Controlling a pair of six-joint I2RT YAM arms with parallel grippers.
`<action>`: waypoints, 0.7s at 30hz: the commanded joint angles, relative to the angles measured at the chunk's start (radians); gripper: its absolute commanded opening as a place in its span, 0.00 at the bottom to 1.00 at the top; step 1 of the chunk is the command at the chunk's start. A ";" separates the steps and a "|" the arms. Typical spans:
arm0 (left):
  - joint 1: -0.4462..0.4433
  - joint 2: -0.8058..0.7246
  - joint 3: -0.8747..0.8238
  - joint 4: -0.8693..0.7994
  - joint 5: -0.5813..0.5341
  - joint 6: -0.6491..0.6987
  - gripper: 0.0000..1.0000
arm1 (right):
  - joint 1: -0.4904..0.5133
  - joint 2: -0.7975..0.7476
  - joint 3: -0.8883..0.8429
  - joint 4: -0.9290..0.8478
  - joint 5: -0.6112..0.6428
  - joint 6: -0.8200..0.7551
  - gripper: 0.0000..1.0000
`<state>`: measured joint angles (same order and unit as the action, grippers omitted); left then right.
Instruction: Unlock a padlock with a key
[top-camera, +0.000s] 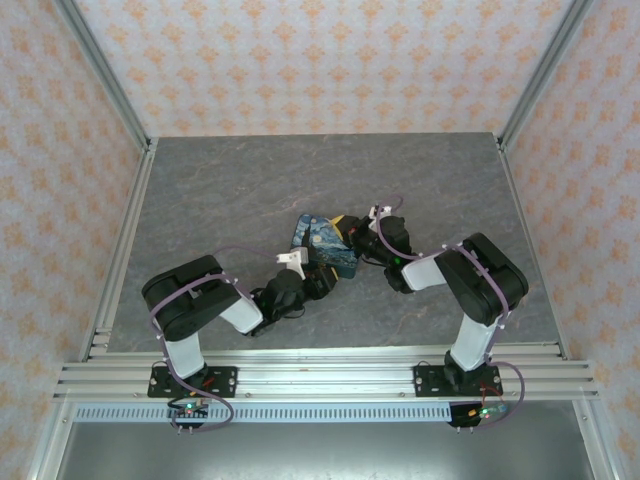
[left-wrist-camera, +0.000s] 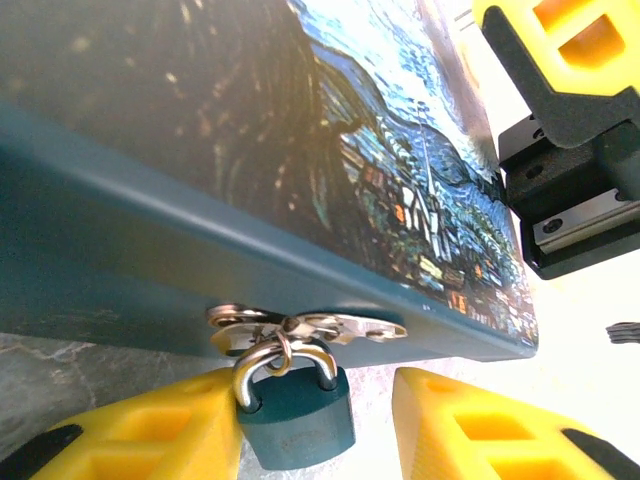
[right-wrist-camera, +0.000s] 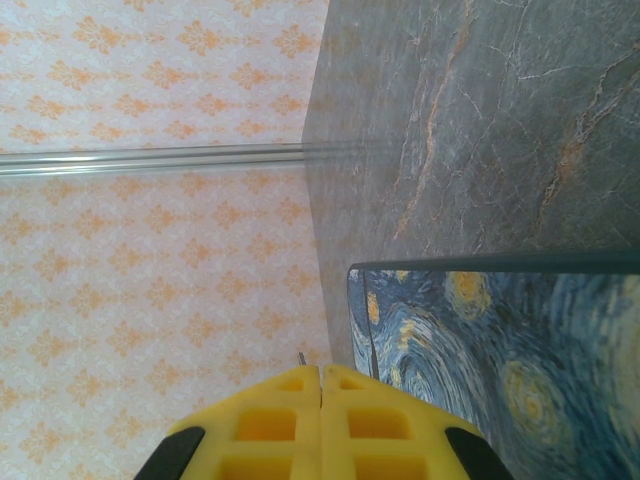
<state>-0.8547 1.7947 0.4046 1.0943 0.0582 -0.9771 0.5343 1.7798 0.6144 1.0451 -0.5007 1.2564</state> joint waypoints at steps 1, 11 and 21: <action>-0.020 -0.011 0.008 0.125 -0.032 -0.011 0.43 | 0.007 0.043 -0.010 -0.049 -0.010 0.006 0.00; -0.021 0.000 0.011 0.111 -0.100 -0.018 0.43 | 0.007 0.052 -0.007 -0.044 -0.012 0.008 0.00; -0.026 0.026 0.025 0.195 -0.065 -0.090 0.45 | 0.006 0.056 -0.008 -0.039 -0.013 0.008 0.00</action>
<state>-0.8707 1.8355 0.4046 1.1709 0.0017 -1.0489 0.5343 1.7916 0.6155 1.0698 -0.5011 1.2568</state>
